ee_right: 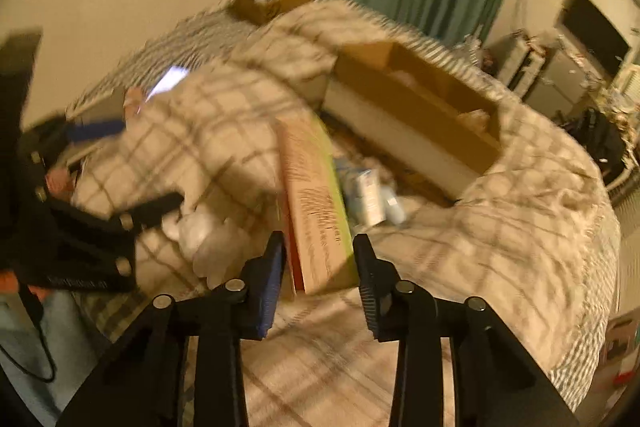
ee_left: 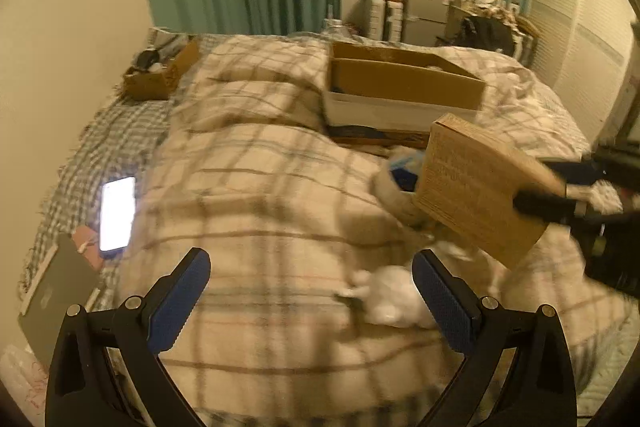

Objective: Organize objects
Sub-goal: 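Grasp the medicine box with the right tool while the left tool grasps the white toy, then lower the white toy and medicine box into the cardboard box, open both tools, then grasp the blue tissue pack with the right tool while the left tool grasps the grey-green clip, then drop the clip and tissue pack into the cardboard box, open both tools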

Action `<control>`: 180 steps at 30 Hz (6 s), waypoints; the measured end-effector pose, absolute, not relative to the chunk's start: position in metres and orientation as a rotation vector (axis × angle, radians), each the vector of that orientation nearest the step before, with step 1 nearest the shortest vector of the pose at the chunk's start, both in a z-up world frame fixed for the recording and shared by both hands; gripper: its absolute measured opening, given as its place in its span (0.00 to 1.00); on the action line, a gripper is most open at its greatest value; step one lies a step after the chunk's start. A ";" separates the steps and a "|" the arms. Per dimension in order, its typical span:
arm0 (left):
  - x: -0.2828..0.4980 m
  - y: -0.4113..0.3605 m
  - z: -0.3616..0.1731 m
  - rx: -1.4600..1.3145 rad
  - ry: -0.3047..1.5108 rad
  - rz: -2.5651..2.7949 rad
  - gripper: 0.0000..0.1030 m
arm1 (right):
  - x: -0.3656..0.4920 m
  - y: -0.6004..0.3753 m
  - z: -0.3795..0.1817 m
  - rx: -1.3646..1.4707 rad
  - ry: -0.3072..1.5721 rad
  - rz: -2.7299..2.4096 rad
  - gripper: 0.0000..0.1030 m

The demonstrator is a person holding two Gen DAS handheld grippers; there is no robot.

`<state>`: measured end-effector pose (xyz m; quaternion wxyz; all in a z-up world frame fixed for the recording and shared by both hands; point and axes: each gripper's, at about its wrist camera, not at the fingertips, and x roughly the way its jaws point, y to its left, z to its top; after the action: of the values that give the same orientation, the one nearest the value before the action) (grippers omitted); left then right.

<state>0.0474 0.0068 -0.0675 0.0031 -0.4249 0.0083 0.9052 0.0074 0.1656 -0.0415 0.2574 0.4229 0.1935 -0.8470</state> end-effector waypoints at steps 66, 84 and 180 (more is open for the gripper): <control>-0.266 0.056 -0.056 -1.233 0.087 2.606 0.58 | -0.247 0.188 -0.012 1.045 0.351 -2.590 0.30; -0.161 0.014 0.011 -1.062 0.154 2.851 0.98 | -0.135 0.202 0.056 0.810 0.460 -2.628 0.64; -0.092 0.069 0.057 -0.898 0.148 2.648 0.12 | -0.055 0.227 0.063 0.798 0.306 -2.739 0.20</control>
<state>-0.0924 0.0692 0.0573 0.1699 -0.3160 0.0520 0.9320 -0.0545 0.2269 0.0634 0.1358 0.2757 0.1057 -0.9457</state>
